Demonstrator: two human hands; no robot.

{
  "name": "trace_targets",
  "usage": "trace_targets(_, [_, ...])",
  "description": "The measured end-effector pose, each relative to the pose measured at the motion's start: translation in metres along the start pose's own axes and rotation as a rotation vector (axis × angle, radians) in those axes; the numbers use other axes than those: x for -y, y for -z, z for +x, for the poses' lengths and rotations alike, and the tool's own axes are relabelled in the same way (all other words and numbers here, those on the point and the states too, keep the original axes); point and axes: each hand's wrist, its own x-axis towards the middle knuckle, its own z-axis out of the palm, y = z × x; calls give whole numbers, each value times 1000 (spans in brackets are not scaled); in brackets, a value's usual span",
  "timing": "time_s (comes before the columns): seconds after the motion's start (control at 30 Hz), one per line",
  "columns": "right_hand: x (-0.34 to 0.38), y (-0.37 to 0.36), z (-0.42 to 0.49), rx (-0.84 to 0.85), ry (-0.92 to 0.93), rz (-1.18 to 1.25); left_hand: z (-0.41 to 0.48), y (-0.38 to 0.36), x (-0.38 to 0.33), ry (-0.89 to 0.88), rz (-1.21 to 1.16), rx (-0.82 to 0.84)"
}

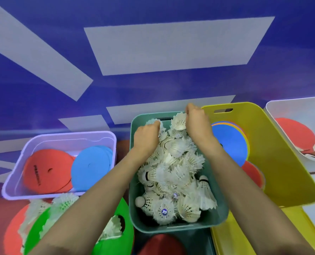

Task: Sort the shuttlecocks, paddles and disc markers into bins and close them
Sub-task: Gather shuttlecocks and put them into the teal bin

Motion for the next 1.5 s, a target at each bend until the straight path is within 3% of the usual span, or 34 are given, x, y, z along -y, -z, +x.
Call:
trace_targets(0.07, [1, -13, -1, 100, 41, -80, 2, -8, 5, 36, 49, 115])
trace_targets(0.37, [10, -29, -3, 230, 30, -190, 1, -3, 12, 67, -89, 209])
trace_targets(0.57, [6, 2, -49, 229, 55, -13, -56, 33, 14, 3, -282, 20])
trace_targets(0.83, [38, 46, -169, 170, 312, 233, -181, 66, 32, -42, -405, -257])
trace_targets(1.0, [74, 28, -247, 163, 503, 381, -261, 50, 74, 93, -358, -239])
trace_targets(1.13, [103, -1, -287, 265, 599, 405, -309, 37, 104, 213, -258, -169])
trace_targets(1.33, [134, -44, -298, 615, 392, 183, -343, 32, 136, 349, -128, -73])
trace_targets(1.5, [150, -77, -294, 674, 205, 101, -339, 27, 166, 340, -52, -36])
